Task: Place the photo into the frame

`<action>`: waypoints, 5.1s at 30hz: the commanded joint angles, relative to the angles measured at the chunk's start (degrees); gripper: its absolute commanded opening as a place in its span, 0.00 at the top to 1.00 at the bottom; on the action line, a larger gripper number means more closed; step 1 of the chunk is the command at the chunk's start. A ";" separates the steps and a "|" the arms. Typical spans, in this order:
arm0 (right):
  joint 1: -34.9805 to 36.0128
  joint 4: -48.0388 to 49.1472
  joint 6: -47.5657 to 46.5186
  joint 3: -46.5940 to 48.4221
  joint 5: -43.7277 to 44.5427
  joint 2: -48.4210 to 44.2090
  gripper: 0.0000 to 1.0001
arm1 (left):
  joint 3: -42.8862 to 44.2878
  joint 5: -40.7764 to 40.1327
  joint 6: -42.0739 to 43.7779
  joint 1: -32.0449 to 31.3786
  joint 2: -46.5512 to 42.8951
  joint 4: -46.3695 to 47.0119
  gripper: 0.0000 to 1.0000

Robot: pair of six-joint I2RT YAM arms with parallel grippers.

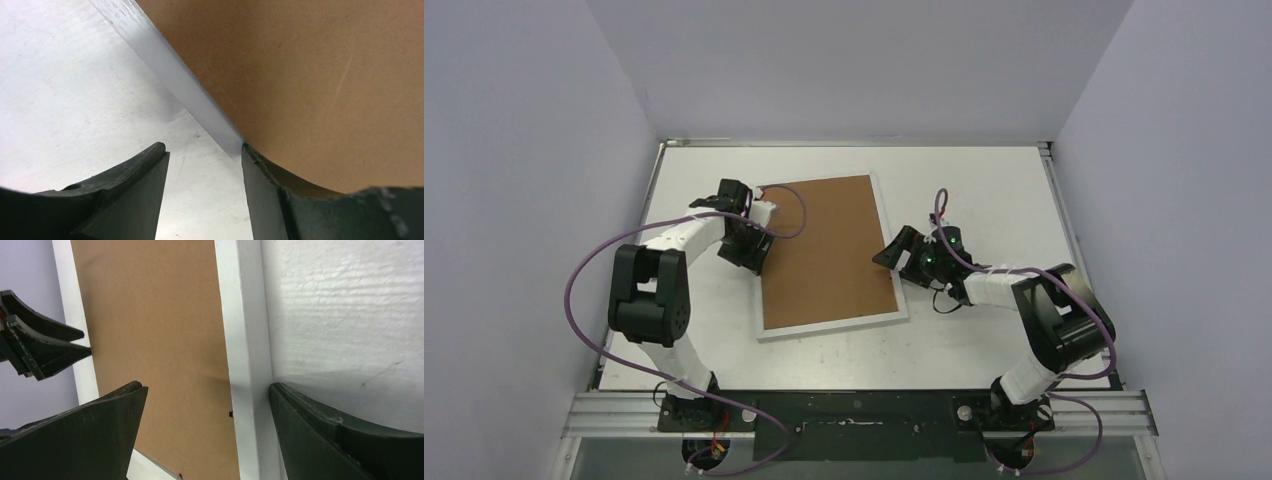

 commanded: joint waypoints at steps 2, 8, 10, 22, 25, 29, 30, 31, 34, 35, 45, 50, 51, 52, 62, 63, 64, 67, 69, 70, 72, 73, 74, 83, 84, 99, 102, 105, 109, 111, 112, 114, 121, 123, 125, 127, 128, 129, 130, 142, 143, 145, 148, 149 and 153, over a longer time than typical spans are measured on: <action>7.29 0.95 5.84 -2.36 -12.38 -2.78 0.04 | -1.93 -0.81 0.35 -3.27 4.82 5.93 0.46; 8.46 -2.32 4.09 -1.95 -12.87 -5.45 0.04 | -1.07 -1.11 -0.26 -4.26 6.52 6.14 0.46; 8.92 -2.48 3.94 -1.73 -13.49 -5.30 0.04 | -0.70 -2.31 -0.32 -4.81 7.11 6.18 0.46; 0.09 -11.91 -3.81 5.44 -15.74 -7.64 0.06 | 2.55 -1.50 -0.08 -4.47 5.37 2.87 0.45; -4.32 -13.65 -5.94 9.00 -15.19 -7.34 0.07 | 5.92 3.48 -0.45 -2.02 4.24 -0.19 0.45; -6.60 -11.03 -6.09 13.40 -14.94 -3.23 0.07 | 11.13 10.08 -0.99 1.55 3.80 -4.18 0.44; -6.94 -10.18 -5.85 14.33 -15.10 -1.86 0.07 | 12.59 11.20 -1.00 2.36 3.86 -4.84 0.43; -7.20 -9.61 -5.79 15.34 -15.28 -0.49 0.07 | 13.50 11.92 -1.05 2.98 3.99 -5.40 0.42; -8.01 -9.44 -7.49 19.59 -13.96 3.63 0.07 | 15.60 14.37 -1.43 4.93 5.03 -5.52 0.41; -8.41 -10.53 -8.55 21.56 -13.16 5.58 0.06 | 16.43 15.01 -1.71 5.41 5.82 -5.64 0.41; -10.48 -11.45 -12.00 27.92 -9.03 14.08 0.06 | 24.24 15.40 -5.68 6.48 15.03 -2.67 0.40; -9.89 -7.09 -9.50 22.73 -10.83 13.93 0.06 | 28.10 13.46 -7.16 6.44 20.17 -1.51 0.41; -9.54 -6.10 -8.88 21.54 -11.11 13.67 0.06 | 28.65 13.50 -7.26 6.32 20.94 -1.52 0.41; -9.12 -5.18 -8.31 20.37 -11.35 13.25 0.06 | 29.24 13.60 -7.45 6.27 21.54 -1.61 0.41; -1.80 0.57 -3.31 8.48 -11.97 6.59 0.04 | 30.59 15.70 -7.59 5.60 23.83 -2.61 0.42; -0.76 0.66 -2.91 7.13 -11.71 5.37 0.04 | 30.40 15.81 -7.43 5.50 23.84 -2.68 0.42; 0.46 0.40 -2.64 5.81 -11.46 4.11 0.04 | 30.22 15.89 -7.20 5.40 23.77 -2.84 0.43; 4.15 -0.77 -1.74 1.81 -10.42 0.32 0.04 | 29.68 16.47 -6.10 5.30 23.49 -3.75 0.44; 5.60 -1.67 -1.26 -0.74 -10.00 -2.65 0.04 | 28.73 17.01 -5.28 5.30 22.72 -4.57 0.44; 5.46 -2.35 -1.30 -1.47 -9.83 -3.93 0.05 | 27.94 17.22 -4.67 5.30 22.17 -4.71 0.45; 3.83 -5.18 -2.40 -1.47 -9.26 -6.30 0.05 | 26.17 17.18 -3.71 5.30 20.96 -4.71 0.46; 2.08 -6.62 -3.20 -0.81 -9.02 -7.42 0.06 | 25.25 16.87 -3.17 5.31 20.42 -4.71 0.46; 0.06 -7.78 -3.83 0.00 -8.83 -8.56 0.06 | 24.48 16.47 -2.81 5.30 19.90 -4.58 0.46; -8.12 -3.66 -4.13 13.14 -7.73 -1.28 0.07 | 21.71 10.75 -1.30 4.54 19.75 -2.06 0.47; -8.14 -2.05 -3.43 14.56 -7.89 0.72 0.07 | 21.66 10.59 -1.30 4.39 19.85 -1.92 0.47; -7.49 4.38 0.67 22.78 -10.46 16.07 0.04 | 21.45 7.96 -0.88 3.89 20.18 -1.28 0.47; -7.49 4.98 1.10 22.61 -10.62 16.36 0.04 | 21.45 8.24 -0.89 3.93 20.20 -1.28 0.47; -7.38 5.33 1.38 22.92 -10.97 16.54 0.04 | 21.44 8.34 -0.96 3.83 20.18 -1.19 0.47; -7.35 5.67 1.83 22.98 -11.24 16.07 0.04 | 21.44 8.35 -0.89 3.92 20.20 -1.19 0.47; -7.40 5.74 2.00 23.05 -11.25 15.86 0.04 | 21.37 8.35 -0.91 3.83 20.21 -1.19 0.47; -7.39 5.88 2.21 23.07 -11.39 15.67 0.04 | 21.35 8.32 -0.90 3.81 20.15 -1.17 0.47; -7.33 6.24 2.53 22.99 -11.47 15.61 0.04 | 21.20 8.28 -0.79 3.83 20.21 -1.13 0.47; -6.54 6.78 3.14 23.59 -11.96 15.69 0.03 | 21.00 8.31 -0.75 3.85 19.93 -1.13 0.47; -6.36 6.71 3.20 23.81 -12.02 15.49 0.03 | 21.00 8.29 -0.65 3.83 19.89 -1.11 0.47; -6.20 6.65 3.22 23.90 -11.89 14.85 0.03 | 21.00 8.26 -0.63 3.89 19.88 -1.19 0.47; -6.20 5.98 2.95 24.18 -11.68 14.06 0.03 | 21.00 8.14 -0.62 3.90 19.88 -1.26 0.47; -6.19 5.64 2.66 24.30 -11.42 13.46 0.03 | 21.00 8.13 -0.59 3.88 19.88 -1.28 0.47; -6.15 5.22 2.33 24.45 -11.20 13.00 0.03 | 21.01 8.10 -0.58 3.89 19.87 -1.28 0.47; -6.13 4.69 2.05 24.66 -11.00 12.61 0.03 | 21.00 8.09 -0.58 3.94 19.87 -1.32 0.47; -5.20 1.96 0.42 24.81 -9.84 10.43 0.03 | 21.00 7.95 -0.59 3.89 19.73 -1.37 0.47; -4.96 2.05 0.40 24.83 -9.78 10.92 0.03 | 21.00 7.94 -0.59 3.89 19.67 -1.38 0.47; -4.85 2.50 0.65 24.43 -9.65 11.64 0.03 | 20.87 7.94 -0.60 3.90 19.55 -1.37 0.47; -4.89 2.62 0.68 23.87 -9.48 12.31 0.03 | 20.70 7.77 -0.51 3.89 19.51 -1.28 0.47; -5.01 2.57 0.59 23.74 -9.47 12.46 0.03 | 20.59 7.67 -0.43 3.89 19.45 -1.20 0.47; -5.39 1.82 -0.09 23.51 -9.11 13.01 0.03 | 20.56 7.63 -0.35 3.91 19.53 -1.12 0.47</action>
